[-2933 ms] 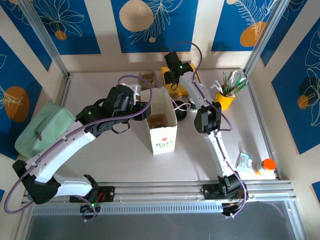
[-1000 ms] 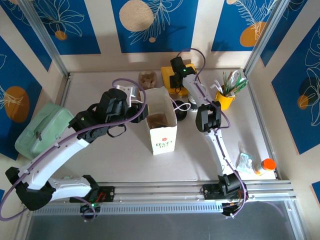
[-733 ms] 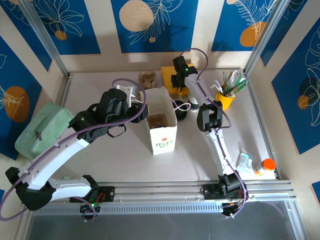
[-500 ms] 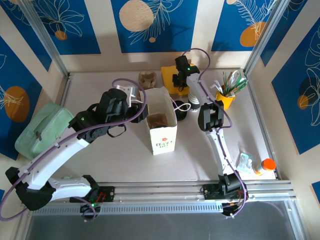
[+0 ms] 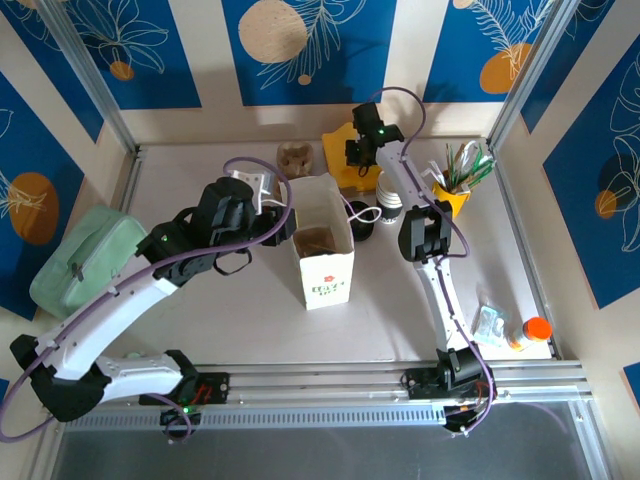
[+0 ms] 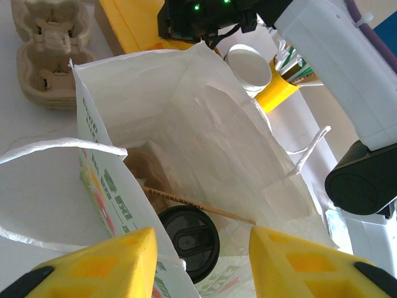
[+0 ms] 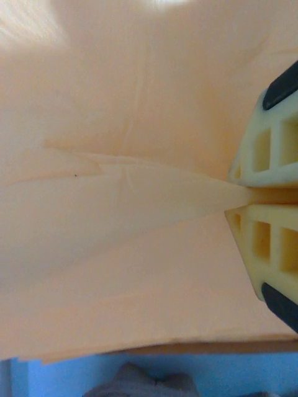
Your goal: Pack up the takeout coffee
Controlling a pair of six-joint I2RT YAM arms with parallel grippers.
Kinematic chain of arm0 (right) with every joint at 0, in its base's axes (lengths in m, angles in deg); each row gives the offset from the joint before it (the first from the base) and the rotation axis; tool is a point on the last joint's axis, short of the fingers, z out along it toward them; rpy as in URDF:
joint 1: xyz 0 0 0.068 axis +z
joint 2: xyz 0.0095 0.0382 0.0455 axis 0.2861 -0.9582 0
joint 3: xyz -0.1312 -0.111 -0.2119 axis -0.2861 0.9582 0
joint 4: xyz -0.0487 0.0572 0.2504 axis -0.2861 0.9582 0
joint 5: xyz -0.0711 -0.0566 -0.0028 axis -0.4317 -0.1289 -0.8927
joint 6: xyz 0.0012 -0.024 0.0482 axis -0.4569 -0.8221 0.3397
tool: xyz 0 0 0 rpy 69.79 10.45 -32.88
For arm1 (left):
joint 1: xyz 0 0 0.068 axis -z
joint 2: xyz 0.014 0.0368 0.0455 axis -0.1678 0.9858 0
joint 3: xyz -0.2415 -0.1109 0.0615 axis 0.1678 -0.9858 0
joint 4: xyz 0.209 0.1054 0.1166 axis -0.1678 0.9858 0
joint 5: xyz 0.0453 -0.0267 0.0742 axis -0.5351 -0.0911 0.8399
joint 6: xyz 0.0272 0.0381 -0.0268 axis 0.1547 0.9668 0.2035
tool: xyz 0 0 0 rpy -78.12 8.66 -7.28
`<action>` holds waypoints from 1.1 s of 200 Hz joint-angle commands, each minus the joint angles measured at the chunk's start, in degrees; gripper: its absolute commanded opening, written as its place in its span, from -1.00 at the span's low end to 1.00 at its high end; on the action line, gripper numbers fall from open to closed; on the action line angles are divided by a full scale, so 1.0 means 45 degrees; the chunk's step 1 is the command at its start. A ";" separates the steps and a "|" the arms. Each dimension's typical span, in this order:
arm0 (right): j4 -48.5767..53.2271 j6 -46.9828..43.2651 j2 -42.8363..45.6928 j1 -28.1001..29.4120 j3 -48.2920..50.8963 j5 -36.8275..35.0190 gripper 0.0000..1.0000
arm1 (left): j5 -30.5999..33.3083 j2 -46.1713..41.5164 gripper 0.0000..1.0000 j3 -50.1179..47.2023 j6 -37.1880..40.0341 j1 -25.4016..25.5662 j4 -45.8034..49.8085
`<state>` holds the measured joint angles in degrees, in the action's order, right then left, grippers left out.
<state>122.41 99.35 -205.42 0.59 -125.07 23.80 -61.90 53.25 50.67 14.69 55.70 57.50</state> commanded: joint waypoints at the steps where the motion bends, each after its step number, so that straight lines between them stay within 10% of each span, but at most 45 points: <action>1: 0.0346 0.0028 0.0756 -0.0040 -0.0249 0.0392 -0.82 | 0.0227 -0.0367 -0.13 0.0026 0.0123 0.0120 0.0113; 83: 0.1416 0.0501 0.2766 -0.0193 -0.0731 0.1117 -1.00 | 0.1048 -0.0588 -0.03 0.0582 0.0879 0.0102 0.1248; 220: 0.1970 0.4928 0.8379 -0.1160 0.0493 1.0838 -1.00 | 0.1070 -0.1987 0.05 -0.0619 0.0865 0.0099 0.0548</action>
<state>129.93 114.35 -170.73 -3.91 -124.98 58.57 -56.78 45.44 48.60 18.61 55.70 61.33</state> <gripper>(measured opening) 0.044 0.528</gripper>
